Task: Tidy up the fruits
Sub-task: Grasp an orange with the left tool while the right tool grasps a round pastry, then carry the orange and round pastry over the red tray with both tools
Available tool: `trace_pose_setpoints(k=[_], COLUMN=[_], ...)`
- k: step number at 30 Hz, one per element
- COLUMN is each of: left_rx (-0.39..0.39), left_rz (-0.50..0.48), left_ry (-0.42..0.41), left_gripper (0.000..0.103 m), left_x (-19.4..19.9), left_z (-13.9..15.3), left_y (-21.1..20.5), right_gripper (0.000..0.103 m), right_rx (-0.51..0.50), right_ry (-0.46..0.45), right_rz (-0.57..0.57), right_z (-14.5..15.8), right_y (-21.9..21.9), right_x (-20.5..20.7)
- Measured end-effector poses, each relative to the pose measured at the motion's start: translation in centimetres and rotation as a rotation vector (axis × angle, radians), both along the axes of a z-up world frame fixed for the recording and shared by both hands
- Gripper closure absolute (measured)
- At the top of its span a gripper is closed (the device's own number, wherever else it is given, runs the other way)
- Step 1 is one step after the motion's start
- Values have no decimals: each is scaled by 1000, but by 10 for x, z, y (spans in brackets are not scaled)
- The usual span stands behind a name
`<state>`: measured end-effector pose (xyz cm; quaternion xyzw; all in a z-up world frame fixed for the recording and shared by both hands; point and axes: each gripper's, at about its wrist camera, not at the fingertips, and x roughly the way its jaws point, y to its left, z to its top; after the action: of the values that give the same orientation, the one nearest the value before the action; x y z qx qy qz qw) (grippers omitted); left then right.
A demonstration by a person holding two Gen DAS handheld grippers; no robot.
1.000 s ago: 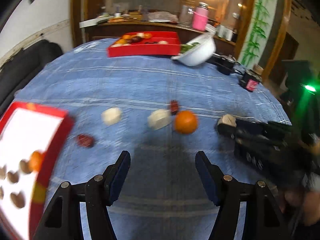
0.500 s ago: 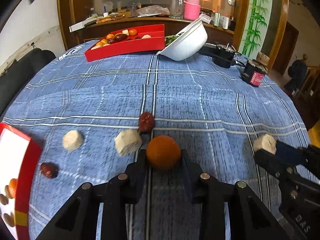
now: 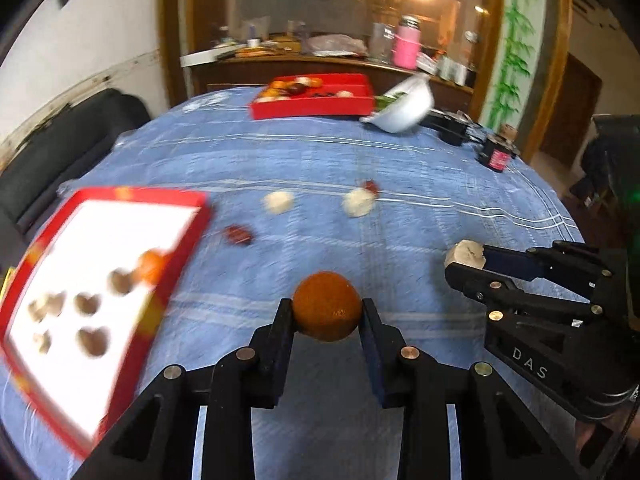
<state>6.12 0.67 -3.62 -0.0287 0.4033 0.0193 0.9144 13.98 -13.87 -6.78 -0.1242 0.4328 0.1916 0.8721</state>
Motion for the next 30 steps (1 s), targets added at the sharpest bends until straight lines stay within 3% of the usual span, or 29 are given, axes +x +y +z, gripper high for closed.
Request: trace_pose_setpoints(k=[13, 23, 30], left_rx=[-51, -64, -70], left_rz=[293, 443, 503], left_ry=[-61, -71, -59], left_gripper=[72, 72, 72], left_x=[-82, -96, -90], left_z=[20, 20, 13], left_y=[146, 218, 247], right_gripper=[76, 75, 75], right_rx=[-168, -216, -224], right_ry=[-36, -50, -42], right_rz=[333, 481, 509], right_z=[21, 27, 22], right_y=[155, 247, 279], right_x=[-70, -86, -80])
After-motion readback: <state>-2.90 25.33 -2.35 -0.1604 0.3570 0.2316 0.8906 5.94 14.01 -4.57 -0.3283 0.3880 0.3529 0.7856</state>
